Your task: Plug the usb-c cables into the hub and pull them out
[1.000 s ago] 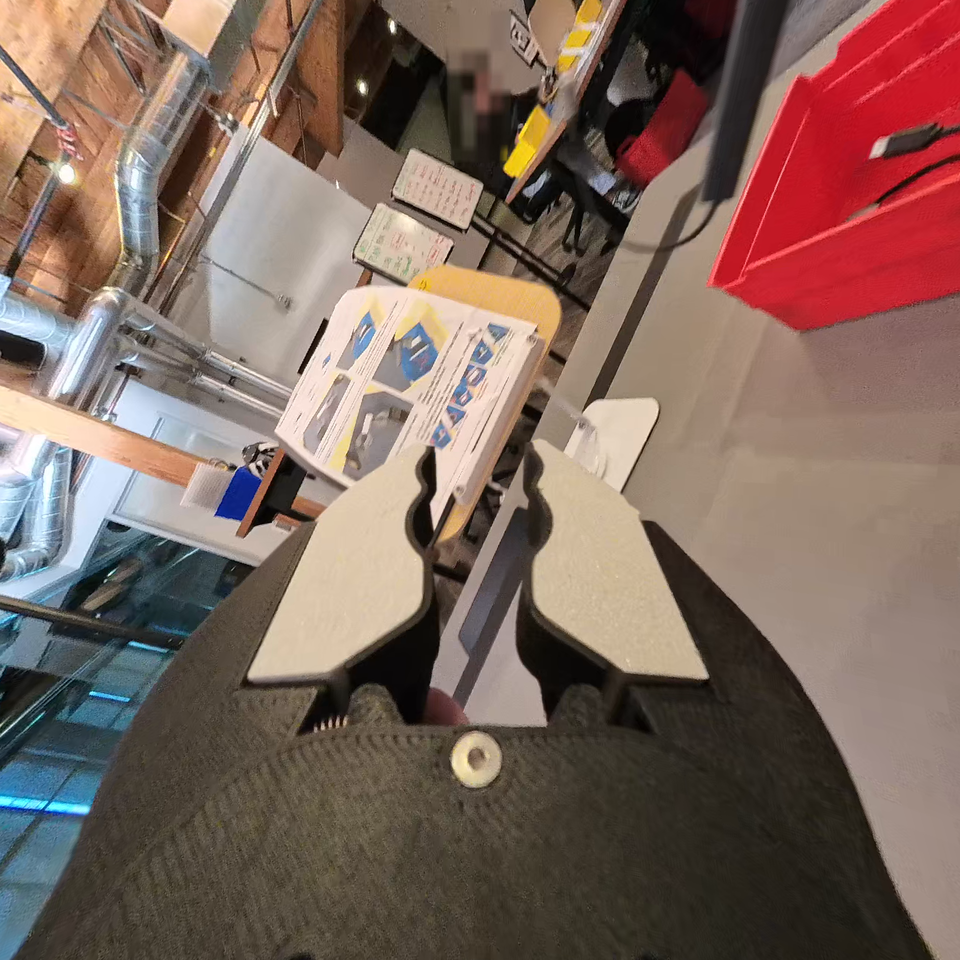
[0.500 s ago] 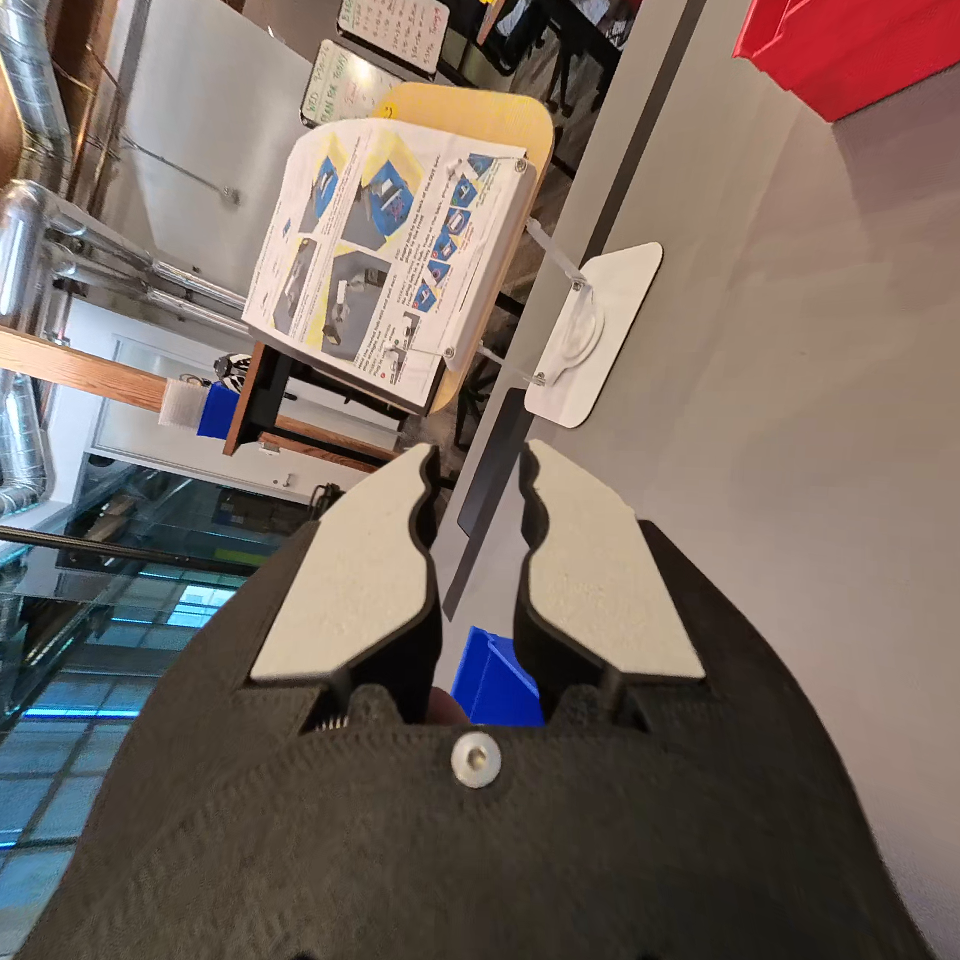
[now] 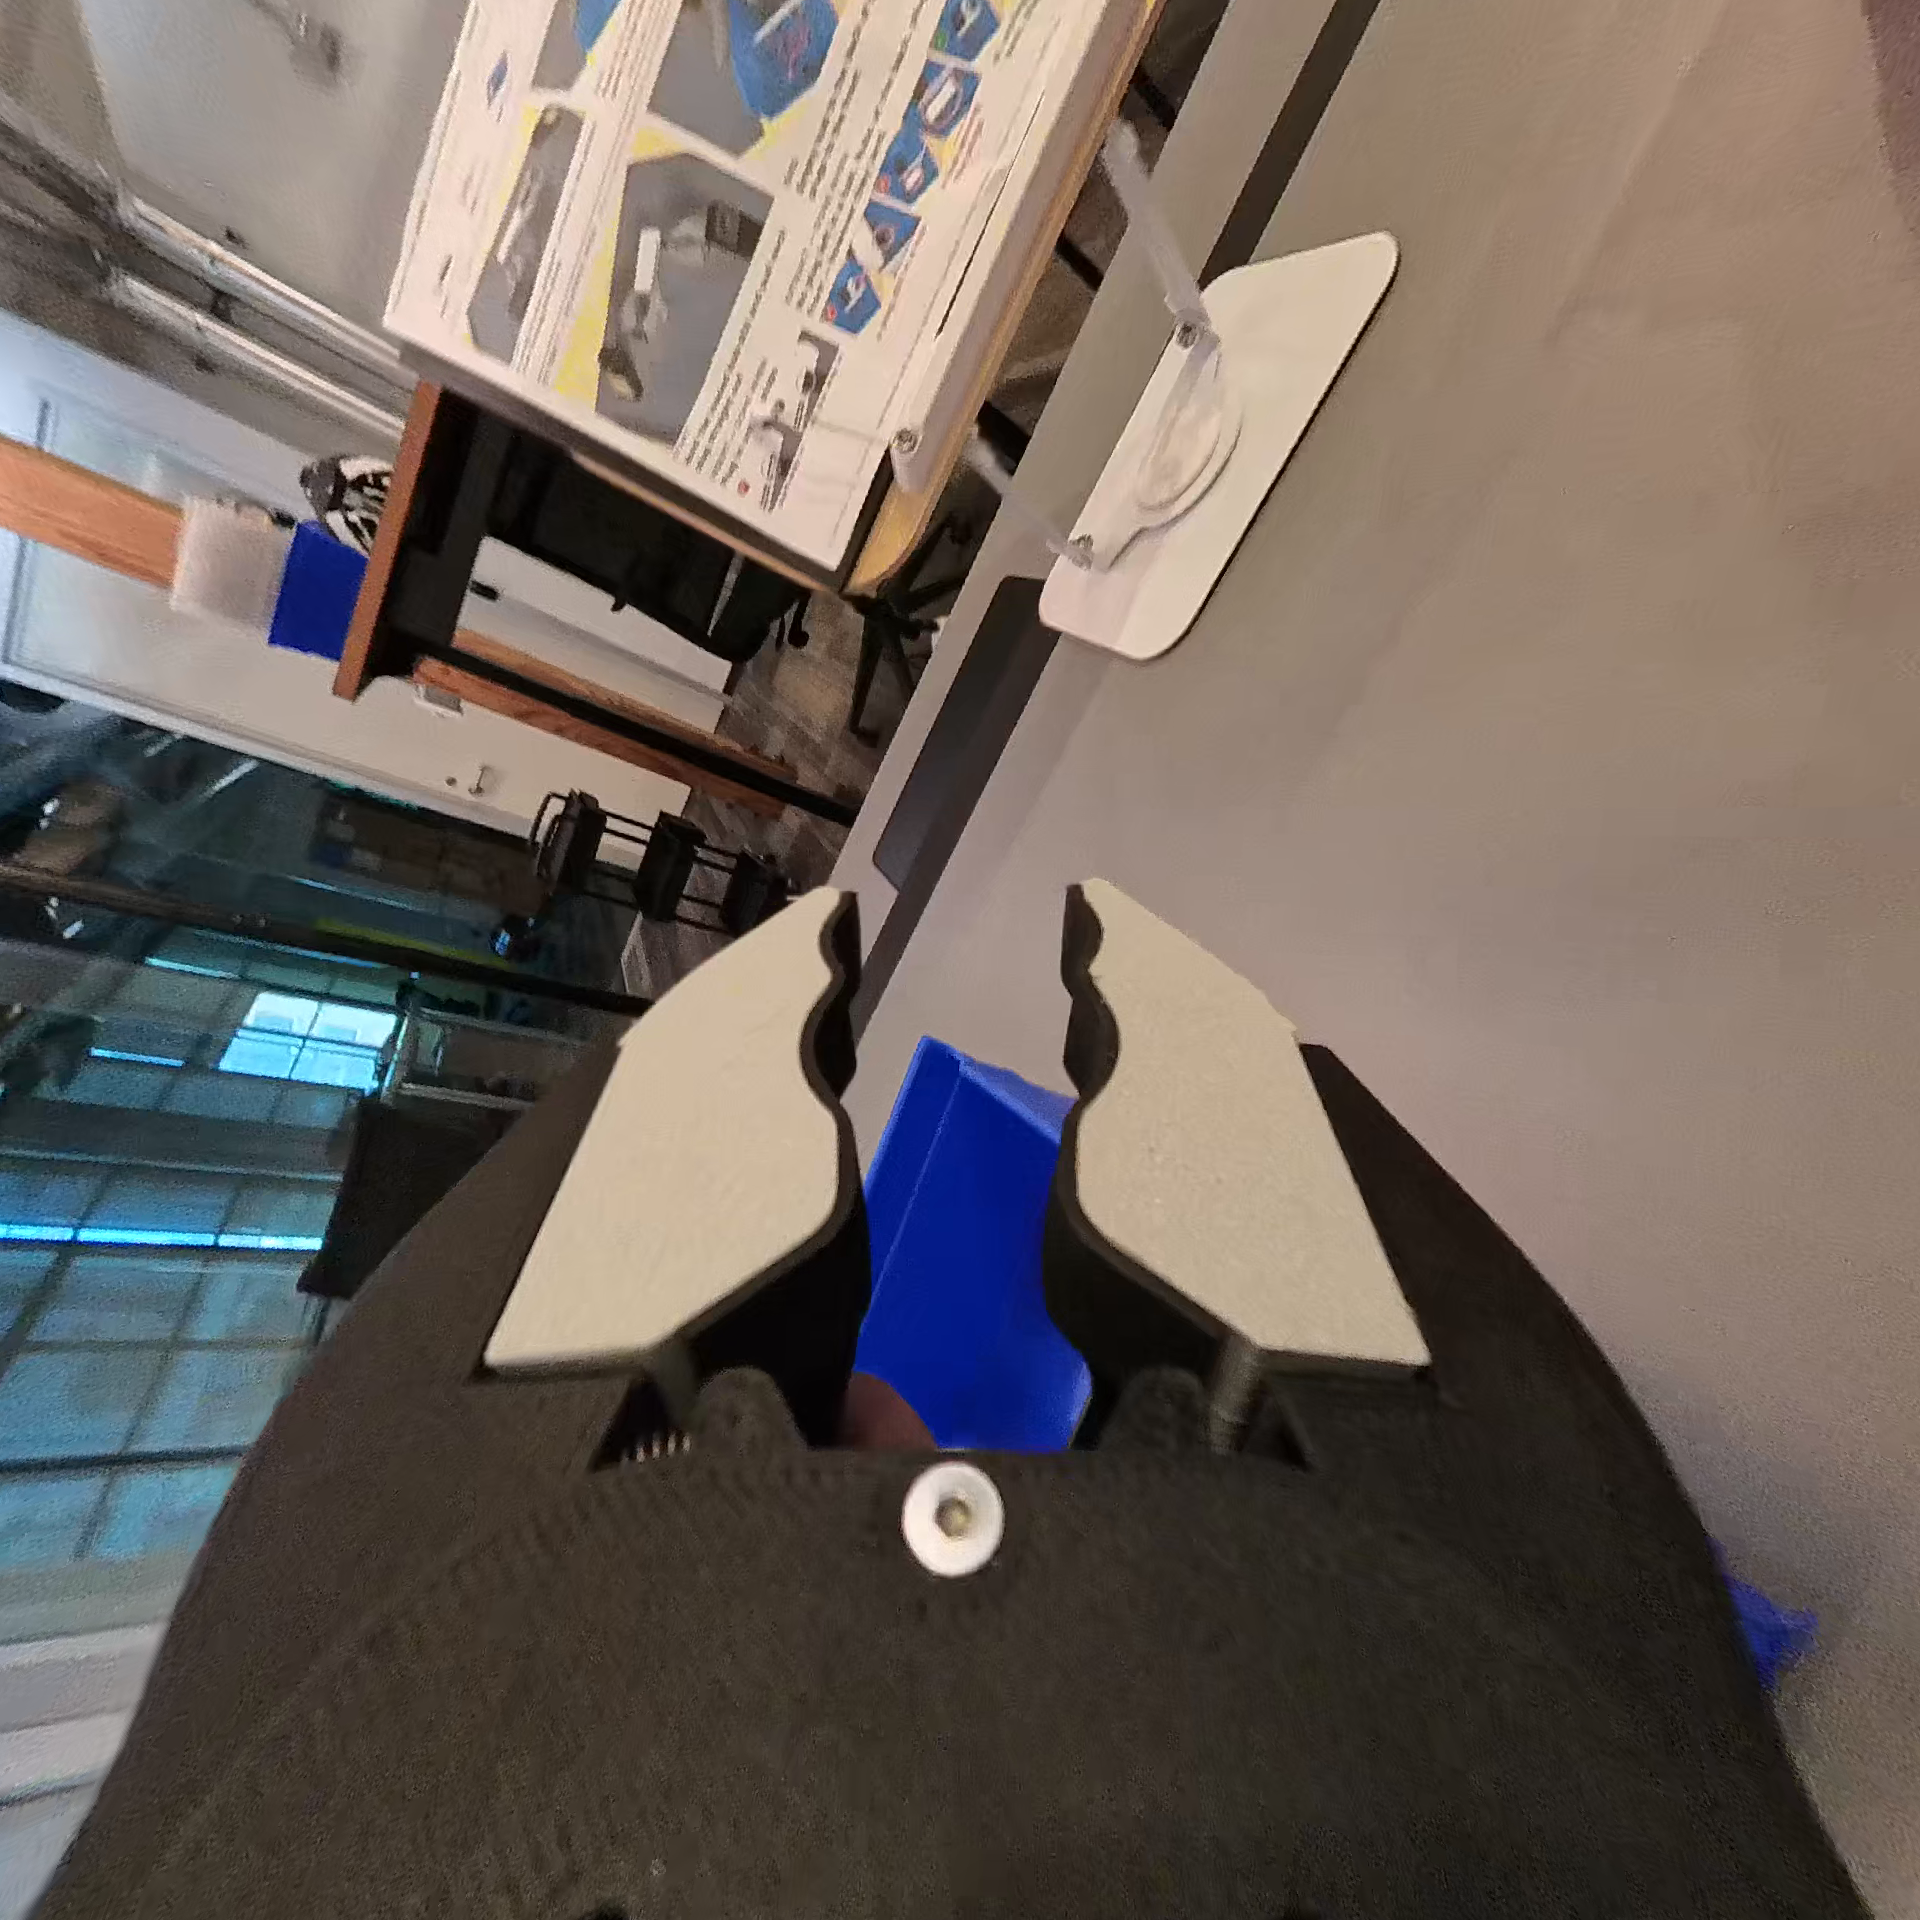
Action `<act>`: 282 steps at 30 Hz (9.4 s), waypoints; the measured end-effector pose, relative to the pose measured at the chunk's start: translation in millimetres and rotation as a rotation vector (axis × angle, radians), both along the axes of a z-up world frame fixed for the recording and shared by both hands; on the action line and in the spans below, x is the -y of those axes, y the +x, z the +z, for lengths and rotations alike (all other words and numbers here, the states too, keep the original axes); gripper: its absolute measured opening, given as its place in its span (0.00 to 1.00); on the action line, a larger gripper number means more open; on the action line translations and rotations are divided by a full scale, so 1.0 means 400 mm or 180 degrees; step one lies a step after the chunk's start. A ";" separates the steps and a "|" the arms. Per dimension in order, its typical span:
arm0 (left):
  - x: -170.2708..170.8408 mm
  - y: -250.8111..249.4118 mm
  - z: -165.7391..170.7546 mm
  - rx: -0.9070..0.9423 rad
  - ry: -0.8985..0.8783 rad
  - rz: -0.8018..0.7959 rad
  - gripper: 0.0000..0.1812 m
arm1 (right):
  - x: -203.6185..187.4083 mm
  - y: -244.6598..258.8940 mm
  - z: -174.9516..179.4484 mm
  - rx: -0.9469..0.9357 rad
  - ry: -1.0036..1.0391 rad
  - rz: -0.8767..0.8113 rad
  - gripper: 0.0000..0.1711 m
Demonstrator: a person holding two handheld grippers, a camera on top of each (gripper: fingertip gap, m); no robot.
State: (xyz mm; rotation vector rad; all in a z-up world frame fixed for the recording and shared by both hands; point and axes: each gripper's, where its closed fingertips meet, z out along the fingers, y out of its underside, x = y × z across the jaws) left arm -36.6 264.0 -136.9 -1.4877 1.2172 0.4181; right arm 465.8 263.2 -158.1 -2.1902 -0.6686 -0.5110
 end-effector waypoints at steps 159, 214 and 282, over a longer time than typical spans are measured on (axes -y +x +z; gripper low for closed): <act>0.228 0.552 -0.360 0.2799 -0.3447 -0.0534 0.32 | 0.280 -0.256 -0.353 -0.1736 0.0406 -0.0150 0.05; 0.117 -0.724 -0.427 0.2266 -0.1952 0.2323 0.15 | 0.400 0.239 -0.295 -0.1042 0.0892 -0.1317 0.20; -0.343 -0.465 -0.170 0.0349 -0.1133 0.1541 0.02 | 0.325 -0.624 -0.111 -0.1197 0.0964 0.1550 0.00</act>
